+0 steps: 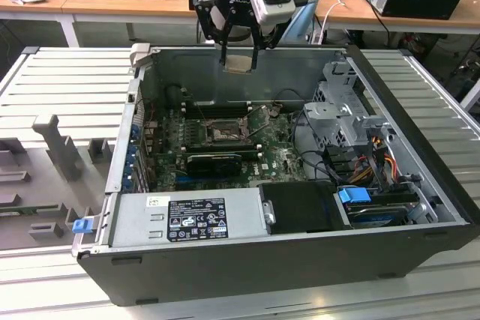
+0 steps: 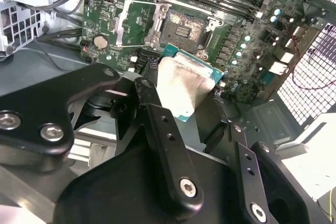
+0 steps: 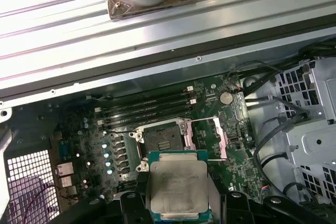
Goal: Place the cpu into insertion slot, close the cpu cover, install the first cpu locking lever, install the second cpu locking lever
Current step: 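Place the cpu into insertion slot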
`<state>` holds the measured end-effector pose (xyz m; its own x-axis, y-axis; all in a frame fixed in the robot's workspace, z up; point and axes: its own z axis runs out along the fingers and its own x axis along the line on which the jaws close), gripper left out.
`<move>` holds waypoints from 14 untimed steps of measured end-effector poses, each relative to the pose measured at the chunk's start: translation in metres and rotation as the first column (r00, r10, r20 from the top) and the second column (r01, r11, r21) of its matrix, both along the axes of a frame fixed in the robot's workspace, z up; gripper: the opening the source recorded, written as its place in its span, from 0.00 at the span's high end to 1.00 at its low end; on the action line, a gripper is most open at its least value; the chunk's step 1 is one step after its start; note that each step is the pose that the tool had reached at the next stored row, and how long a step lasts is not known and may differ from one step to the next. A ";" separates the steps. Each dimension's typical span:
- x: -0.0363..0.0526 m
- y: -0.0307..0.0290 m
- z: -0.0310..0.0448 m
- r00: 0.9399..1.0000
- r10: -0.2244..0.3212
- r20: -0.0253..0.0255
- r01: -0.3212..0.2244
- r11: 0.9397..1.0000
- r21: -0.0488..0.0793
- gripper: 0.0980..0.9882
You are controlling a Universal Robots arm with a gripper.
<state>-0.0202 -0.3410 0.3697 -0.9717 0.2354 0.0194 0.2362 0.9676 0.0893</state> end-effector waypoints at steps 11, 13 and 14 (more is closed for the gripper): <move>0.0000 0.0000 0.0000 0.999 -0.047 0.000 0.047 0.999 0.000 0.52; 0.0000 0.0000 0.0000 0.999 -0.053 0.000 0.053 0.999 0.000 0.52; 0.0000 0.0000 0.0000 0.998 -0.057 0.000 0.057 0.998 0.000 0.52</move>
<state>-0.0202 -0.3410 0.3697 -0.9566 0.2908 0.0194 0.2914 0.9524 0.0893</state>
